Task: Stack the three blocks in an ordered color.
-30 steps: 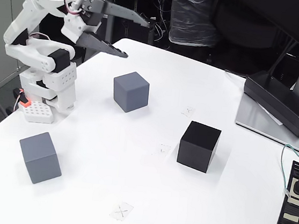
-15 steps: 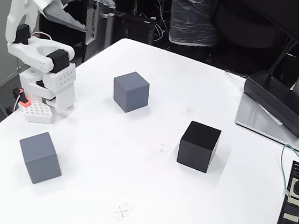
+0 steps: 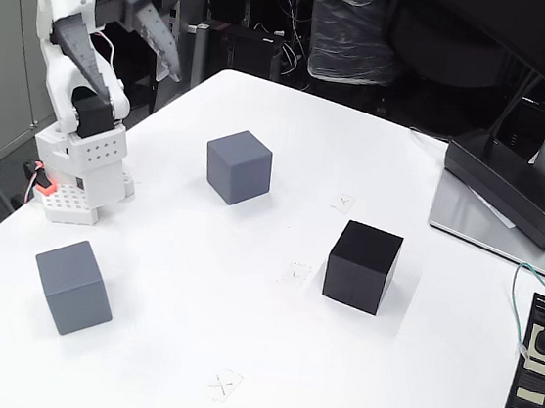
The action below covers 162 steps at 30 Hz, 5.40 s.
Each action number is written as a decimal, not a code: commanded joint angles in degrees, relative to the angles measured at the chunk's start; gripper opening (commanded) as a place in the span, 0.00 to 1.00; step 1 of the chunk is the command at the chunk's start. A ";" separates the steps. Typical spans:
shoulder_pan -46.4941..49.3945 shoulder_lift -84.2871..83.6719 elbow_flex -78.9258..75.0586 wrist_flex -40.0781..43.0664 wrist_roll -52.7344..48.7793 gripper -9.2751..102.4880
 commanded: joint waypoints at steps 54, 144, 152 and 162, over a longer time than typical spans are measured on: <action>33.66 -11.87 34.54 -23.64 -42.71 0.42; -3.78 -11.25 11.87 -16.26 -8.96 0.08; -24.35 -11.25 -0.26 -4.75 2.90 0.08; -46.14 -11.34 -1.41 0.18 9.67 0.07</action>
